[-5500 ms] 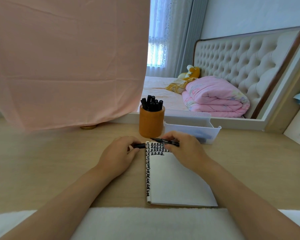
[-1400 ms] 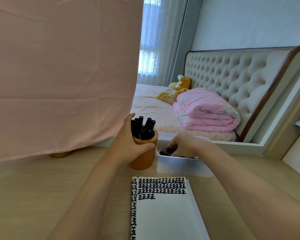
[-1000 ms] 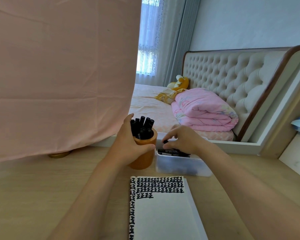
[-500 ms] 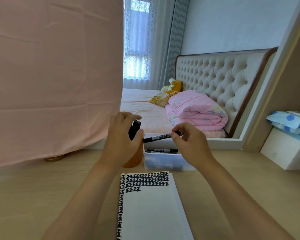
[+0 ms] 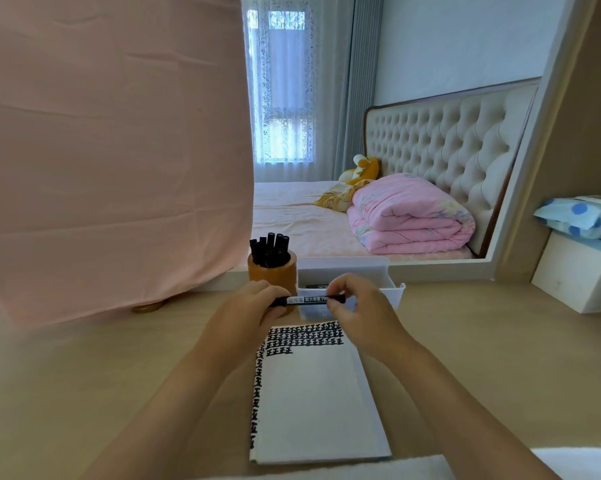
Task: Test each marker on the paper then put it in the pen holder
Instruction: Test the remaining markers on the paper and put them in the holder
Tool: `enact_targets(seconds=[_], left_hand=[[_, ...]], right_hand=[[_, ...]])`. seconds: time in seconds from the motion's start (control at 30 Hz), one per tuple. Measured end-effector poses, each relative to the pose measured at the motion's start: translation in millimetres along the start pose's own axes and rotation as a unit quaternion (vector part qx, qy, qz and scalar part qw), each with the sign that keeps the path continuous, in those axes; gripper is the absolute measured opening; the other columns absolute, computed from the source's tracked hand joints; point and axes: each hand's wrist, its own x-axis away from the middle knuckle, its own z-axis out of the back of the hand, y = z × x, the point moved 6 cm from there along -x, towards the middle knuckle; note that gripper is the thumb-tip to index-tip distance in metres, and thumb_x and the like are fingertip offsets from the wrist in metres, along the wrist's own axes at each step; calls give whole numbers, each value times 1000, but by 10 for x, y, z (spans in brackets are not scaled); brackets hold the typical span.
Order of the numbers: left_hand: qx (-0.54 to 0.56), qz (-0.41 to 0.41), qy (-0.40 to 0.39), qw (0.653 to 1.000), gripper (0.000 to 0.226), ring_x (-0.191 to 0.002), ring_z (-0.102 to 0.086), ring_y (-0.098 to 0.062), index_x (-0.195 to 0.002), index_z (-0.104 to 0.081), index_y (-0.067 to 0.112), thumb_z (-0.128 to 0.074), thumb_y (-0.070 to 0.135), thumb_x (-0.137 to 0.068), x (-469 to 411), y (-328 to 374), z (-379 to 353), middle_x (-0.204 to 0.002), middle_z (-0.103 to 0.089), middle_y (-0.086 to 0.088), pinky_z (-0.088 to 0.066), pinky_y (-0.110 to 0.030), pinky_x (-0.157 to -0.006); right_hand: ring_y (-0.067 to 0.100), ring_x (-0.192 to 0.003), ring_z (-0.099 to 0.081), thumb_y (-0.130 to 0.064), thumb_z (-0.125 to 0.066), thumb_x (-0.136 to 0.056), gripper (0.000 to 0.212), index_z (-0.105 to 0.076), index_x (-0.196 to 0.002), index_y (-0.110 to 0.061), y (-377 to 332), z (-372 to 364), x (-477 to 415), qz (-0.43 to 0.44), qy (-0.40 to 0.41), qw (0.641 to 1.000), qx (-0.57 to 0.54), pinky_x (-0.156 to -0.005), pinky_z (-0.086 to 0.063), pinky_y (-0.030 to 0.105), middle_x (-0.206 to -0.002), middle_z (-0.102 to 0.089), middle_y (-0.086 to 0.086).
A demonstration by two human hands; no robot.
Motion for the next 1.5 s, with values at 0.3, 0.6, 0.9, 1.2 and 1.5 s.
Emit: enact_targets(seconds=[0.3, 0.6, 0.9, 1.2, 1.5], left_hand=[[-14, 35, -21, 999, 27, -97, -50, 2, -123, -58, 33, -57, 33, -97, 355, -10, -69, -110, -58, 20, -40, -11, -77], [-3, 24, -59, 998, 21, -89, -51, -3, -115, -66, 29, -52, 33, -99, 372, -71, -135, -100, -64, 13, -46, -26, -76], [120, 109, -118, 980, 19, -86, -59, -2, -107, -71, 33, -53, 32, -99, 328, -194, -198, -92, -68, 17, -49, -27, -76], [71, 59, -112, 989, 22, -90, -58, -4, -115, -68, 33, -51, 32, -100, 362, -177, -183, -98, -66, 14, -49, -30, -78], [65, 182, -106, 975, 17, -86, -53, 0, -102, -66, 30, -50, 25, -101, 548, -708, -91, -92, -62, 12, -40, -24, -79]], right_hand=[[15, -99, -59, -38, -39, -105, 33, -55, -131, -28, -361, -454, 235, 133, -180, 951, 213, -80, -46, 24, -122, -62, -5], [15, -94, -63, -37, -47, -103, 26, -59, -125, -31, -321, -459, 270, 198, -121, 940, 248, -72, -39, 20, -111, -68, -7], [14, -66, -62, -27, -73, -87, 17, -74, -103, -21, -434, -428, 258, 308, -45, 894, 322, -62, -33, 17, -82, -71, -4], [13, -84, -60, -44, -45, -102, 27, -66, -112, -30, -233, -507, 243, 108, -173, 952, 229, -71, -50, 29, -95, -68, -8], [16, -83, -63, -33, -52, -101, 26, -68, -117, -22, -176, -248, 164, 169, -82, 947, 261, -66, -45, 25, -95, -67, -5]])
